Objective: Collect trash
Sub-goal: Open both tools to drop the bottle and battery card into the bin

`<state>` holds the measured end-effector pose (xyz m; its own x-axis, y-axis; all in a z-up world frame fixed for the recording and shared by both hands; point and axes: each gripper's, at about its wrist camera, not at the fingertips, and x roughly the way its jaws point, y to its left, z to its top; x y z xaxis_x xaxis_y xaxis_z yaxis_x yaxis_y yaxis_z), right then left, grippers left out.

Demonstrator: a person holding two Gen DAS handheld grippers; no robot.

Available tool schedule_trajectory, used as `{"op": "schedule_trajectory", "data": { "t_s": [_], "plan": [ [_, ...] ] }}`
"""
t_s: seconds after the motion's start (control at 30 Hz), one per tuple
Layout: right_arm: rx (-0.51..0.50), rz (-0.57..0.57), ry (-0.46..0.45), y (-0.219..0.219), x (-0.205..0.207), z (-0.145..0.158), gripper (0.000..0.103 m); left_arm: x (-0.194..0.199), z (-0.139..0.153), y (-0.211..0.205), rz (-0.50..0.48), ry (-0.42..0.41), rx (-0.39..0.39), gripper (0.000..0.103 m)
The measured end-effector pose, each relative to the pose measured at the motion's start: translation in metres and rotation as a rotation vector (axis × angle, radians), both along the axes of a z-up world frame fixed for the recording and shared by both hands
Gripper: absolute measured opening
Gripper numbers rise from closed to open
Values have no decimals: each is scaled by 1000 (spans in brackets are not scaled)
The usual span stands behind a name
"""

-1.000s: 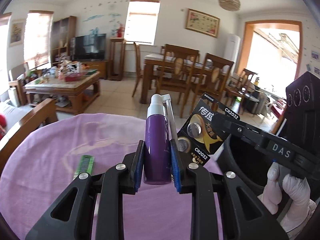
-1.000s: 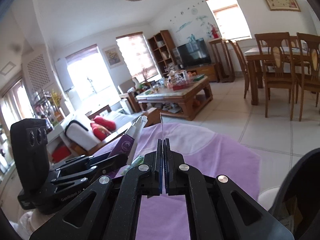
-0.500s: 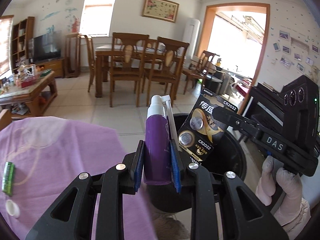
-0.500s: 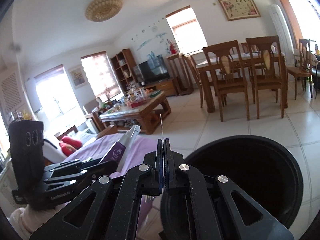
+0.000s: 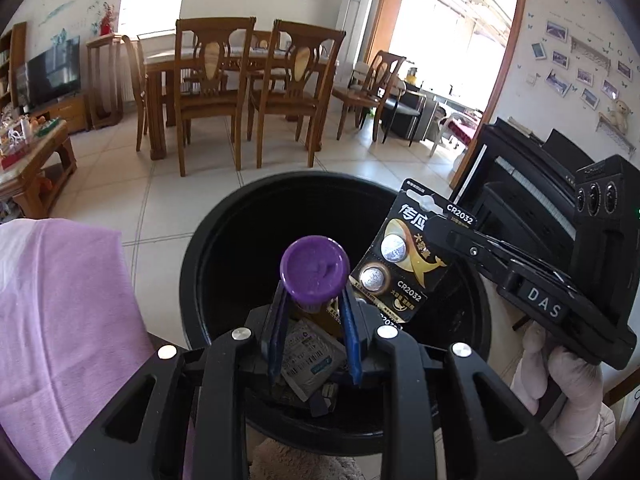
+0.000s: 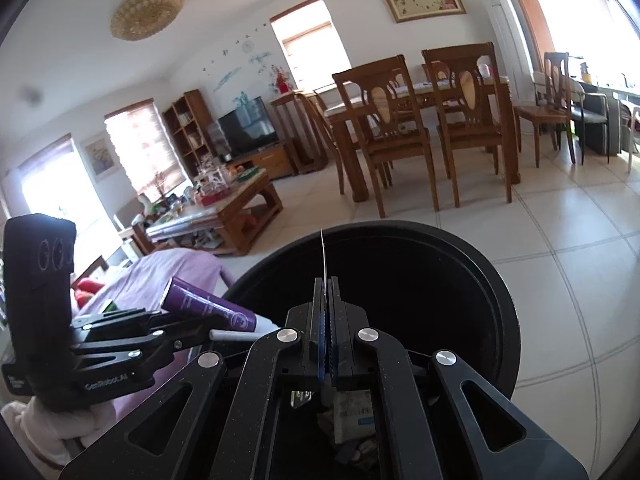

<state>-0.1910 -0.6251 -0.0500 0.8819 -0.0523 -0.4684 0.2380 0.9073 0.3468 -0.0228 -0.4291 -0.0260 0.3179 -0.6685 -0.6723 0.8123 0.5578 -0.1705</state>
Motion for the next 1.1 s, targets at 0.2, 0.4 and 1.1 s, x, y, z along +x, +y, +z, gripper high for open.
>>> {"op": "schedule_trajectory", "data": {
  "t_s": [0.2,0.4,1.1],
  "plan": [
    [16,-1,28,7,13,-15,2,5,-15,-4,2,14,35,24],
    [27,1,63,12,24,-22,3,4,-20,-10,13,9,69,25],
    [17,26,68,38,47,-6,66,-1,16,41,103,-75,-16,68]
  ]
}}
